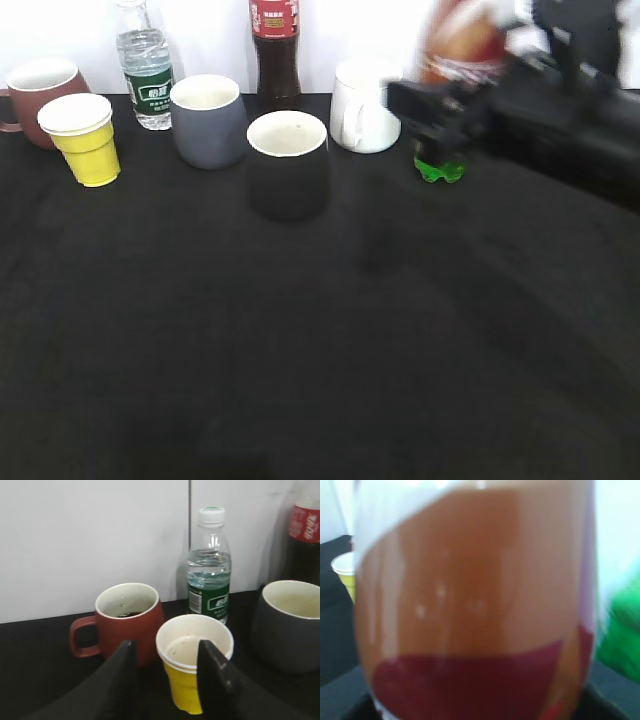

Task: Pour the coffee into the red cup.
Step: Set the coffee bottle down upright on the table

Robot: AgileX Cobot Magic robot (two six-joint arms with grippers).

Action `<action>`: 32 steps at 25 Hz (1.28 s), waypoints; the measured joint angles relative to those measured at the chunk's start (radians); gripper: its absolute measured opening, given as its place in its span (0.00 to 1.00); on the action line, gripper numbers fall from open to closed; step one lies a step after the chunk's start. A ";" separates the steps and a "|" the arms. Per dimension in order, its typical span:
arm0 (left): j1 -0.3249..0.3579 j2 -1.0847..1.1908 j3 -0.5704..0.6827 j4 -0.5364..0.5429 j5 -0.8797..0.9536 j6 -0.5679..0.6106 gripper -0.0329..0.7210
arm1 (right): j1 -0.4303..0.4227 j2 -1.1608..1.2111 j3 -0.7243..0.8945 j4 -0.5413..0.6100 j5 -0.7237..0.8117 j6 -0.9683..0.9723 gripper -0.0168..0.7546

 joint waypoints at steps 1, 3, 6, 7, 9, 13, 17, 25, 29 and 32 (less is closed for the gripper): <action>0.000 0.000 0.000 0.000 0.000 0.000 0.46 | 0.000 -0.029 0.033 0.048 0.002 -0.033 0.71; 0.000 0.000 0.000 0.000 0.000 0.000 0.46 | 0.000 -0.086 0.088 0.200 0.013 -0.166 0.71; 0.000 0.000 0.000 0.000 0.000 0.000 0.46 | 0.000 -0.138 0.126 0.535 0.013 -0.450 0.71; 0.000 0.000 0.000 0.000 0.000 0.000 0.46 | 0.000 -0.141 0.126 0.607 0.012 -0.511 0.71; 0.000 0.000 0.000 0.000 0.001 0.000 0.46 | -0.038 -0.141 0.126 0.659 0.012 -0.539 0.71; 0.000 0.000 0.000 0.000 0.002 0.000 0.46 | -0.249 -0.141 0.126 0.603 0.000 -0.506 0.71; 0.000 0.000 0.000 0.000 0.002 0.000 0.46 | -0.402 0.000 0.090 0.336 -0.073 -0.279 0.71; 0.000 0.000 0.000 0.000 0.002 0.000 0.46 | -0.447 0.506 -0.255 0.075 -0.190 -0.075 0.71; 0.000 0.000 0.000 0.000 0.003 0.000 0.46 | -0.493 0.668 -0.384 -0.056 -0.235 -0.016 0.71; 0.000 0.000 0.000 0.000 0.003 0.000 0.46 | -0.495 0.756 -0.463 -0.116 -0.263 0.000 0.71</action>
